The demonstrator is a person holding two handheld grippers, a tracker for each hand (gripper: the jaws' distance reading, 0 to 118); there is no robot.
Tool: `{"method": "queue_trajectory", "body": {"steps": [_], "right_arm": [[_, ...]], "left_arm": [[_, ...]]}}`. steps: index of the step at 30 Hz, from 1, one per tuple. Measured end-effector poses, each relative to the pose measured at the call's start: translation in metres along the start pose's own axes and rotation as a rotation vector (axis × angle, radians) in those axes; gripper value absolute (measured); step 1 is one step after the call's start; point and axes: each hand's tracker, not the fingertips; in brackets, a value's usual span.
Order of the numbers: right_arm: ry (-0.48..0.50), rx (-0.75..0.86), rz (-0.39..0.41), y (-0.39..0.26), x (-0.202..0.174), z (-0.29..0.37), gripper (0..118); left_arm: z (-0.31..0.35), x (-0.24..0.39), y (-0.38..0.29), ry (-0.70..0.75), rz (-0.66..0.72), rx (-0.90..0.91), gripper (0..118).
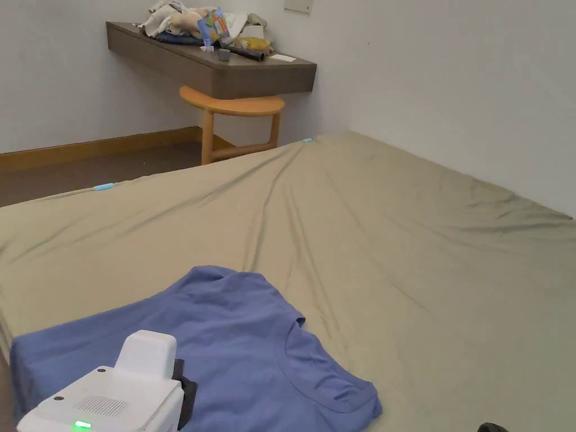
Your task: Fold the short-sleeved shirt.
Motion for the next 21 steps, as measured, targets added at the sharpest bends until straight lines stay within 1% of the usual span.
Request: {"method": "queue_trajectory", "body": {"steps": [1,2,3,4,6,9,11,12,15,16,17,18,19,20,21], "right_arm": [[0.002,-0.009,-0.002,-0.002,0.001,-0.003,1],[0.006,-0.019,-0.005,-0.004,0.002,-0.006,1],[0.014,-0.033,-0.009,-0.006,0.003,-0.009,1],[0.023,-0.045,-0.014,-0.009,0.004,-0.012,1],[0.03,-0.063,-0.018,-0.013,0.005,-0.016,1],[0.037,-0.085,-0.019,-0.018,0.007,-0.02,1],[0.041,-0.094,-0.015,-0.019,0.007,-0.019,1],[0.04,-0.098,-0.01,-0.019,0.008,-0.018,1],[0.031,-0.104,0.0,-0.02,0.011,-0.016,2],[0.027,-0.106,0.0,-0.02,0.013,-0.015,2],[0.02,-0.108,-0.007,-0.02,0.014,-0.014,2],[0.014,-0.109,-0.018,-0.021,0.016,-0.014,2],[0.012,-0.112,-0.031,-0.021,0.016,-0.014,2],[0.008,-0.114,-0.043,-0.022,0.017,-0.014,2],[0.001,-0.116,-0.053,-0.023,0.017,-0.014,2]], "left_arm": [[-0.01,-0.002,0.001,-0.016,0.013,-0.014,45],[-0.019,-0.002,0.002,-0.014,0.025,-0.042,73],[-0.028,-0.002,0.003,-0.007,0.019,-0.078,95],[-0.035,-0.001,0.004,-0.002,-0.008,-0.106,102],[-0.049,0.002,0.003,-0.009,-0.052,-0.117,100],[-0.075,0.004,0.003,-0.02,-0.075,-0.163,100],[-0.093,0.005,0.004,-0.024,-0.065,-0.205,100],[-0.101,0.005,0.004,-0.018,-0.06,-0.224,99],[-0.117,0.007,-0.002,-0.02,-0.032,-0.317,82],[-0.108,0.006,-0.001,-0.053,0.019,-0.264,68],[-0.103,0.006,0.0,-0.038,-0.003,-0.254,49],[-0.099,0.007,0.0,-0.056,0.017,-0.229,20],[-0.097,0.008,0.001,-0.032,0.043,-0.223,13],[-0.096,0.008,0.0,0.007,0.04,-0.235,6],[-0.096,0.008,-0.001,0.015,0.036,-0.233,4]]}}
